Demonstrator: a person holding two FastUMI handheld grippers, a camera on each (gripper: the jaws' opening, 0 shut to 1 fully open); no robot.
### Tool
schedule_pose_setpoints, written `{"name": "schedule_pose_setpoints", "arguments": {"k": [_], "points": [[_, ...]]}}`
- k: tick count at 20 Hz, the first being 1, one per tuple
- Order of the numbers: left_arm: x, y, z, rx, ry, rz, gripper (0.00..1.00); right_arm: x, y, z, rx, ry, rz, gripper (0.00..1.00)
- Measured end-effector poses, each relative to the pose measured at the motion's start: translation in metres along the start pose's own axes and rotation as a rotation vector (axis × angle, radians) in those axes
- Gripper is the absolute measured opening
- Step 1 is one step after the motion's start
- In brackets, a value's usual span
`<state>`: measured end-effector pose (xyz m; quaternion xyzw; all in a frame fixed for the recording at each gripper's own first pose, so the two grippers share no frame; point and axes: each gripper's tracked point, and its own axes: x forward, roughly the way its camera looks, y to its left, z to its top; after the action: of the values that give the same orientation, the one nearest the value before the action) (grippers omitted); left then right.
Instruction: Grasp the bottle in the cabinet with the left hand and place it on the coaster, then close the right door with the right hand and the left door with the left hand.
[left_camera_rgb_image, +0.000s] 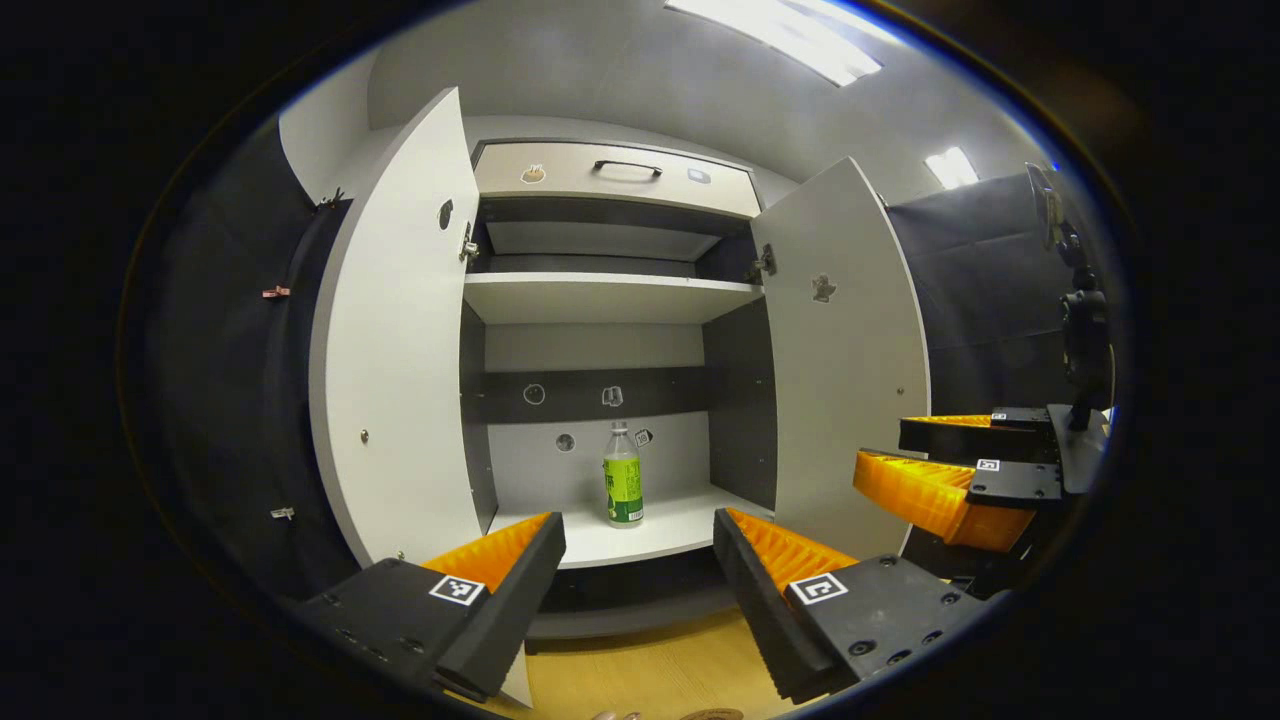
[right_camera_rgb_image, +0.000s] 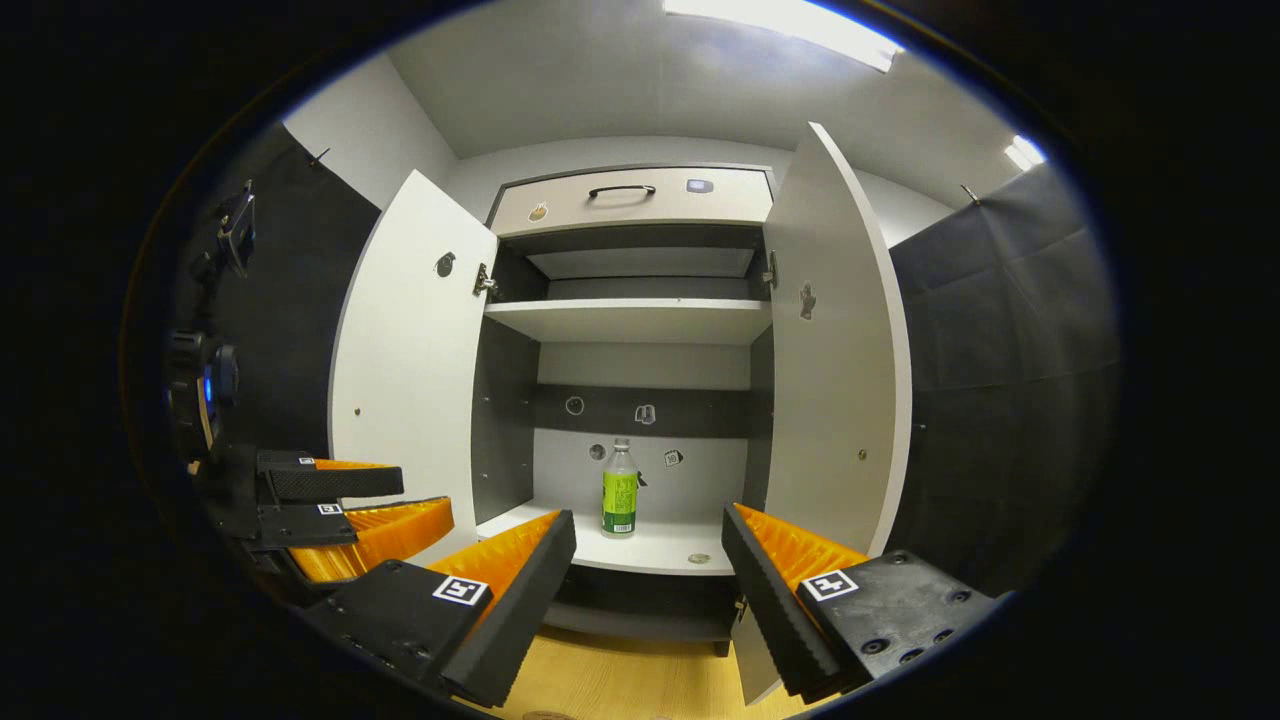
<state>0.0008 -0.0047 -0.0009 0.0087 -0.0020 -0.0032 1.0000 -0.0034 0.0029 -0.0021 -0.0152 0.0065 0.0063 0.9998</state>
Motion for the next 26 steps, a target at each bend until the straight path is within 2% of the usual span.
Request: {"name": "schedule_pose_setpoints", "arguments": {"k": [4,10,13,18,26], "points": [[0.004,0.004,-0.003,-0.004,0.001,-0.005,0.95,-0.002,0.003,-0.003,-0.003,0.007,-0.003,0.98],[0.022,0.001,-0.004,-0.037,-0.027,-0.064,0.95,-0.005,0.0,-0.008,-0.023,0.008,-0.054,0.98],[0.042,0.003,-0.005,-0.044,-0.024,-0.068,0.95,-0.001,0.001,-0.014,-0.047,0.028,-0.044,0.98],[0.097,0.001,-0.004,-0.042,-0.03,-0.058,0.95,0.035,-0.005,-0.021,-0.023,0.033,0.017,0.98],[0.218,0.011,-0.008,-0.029,-0.053,-0.005,0.95,0.084,-0.019,-0.044,-0.023,0.046,0.109,0.98]]}}
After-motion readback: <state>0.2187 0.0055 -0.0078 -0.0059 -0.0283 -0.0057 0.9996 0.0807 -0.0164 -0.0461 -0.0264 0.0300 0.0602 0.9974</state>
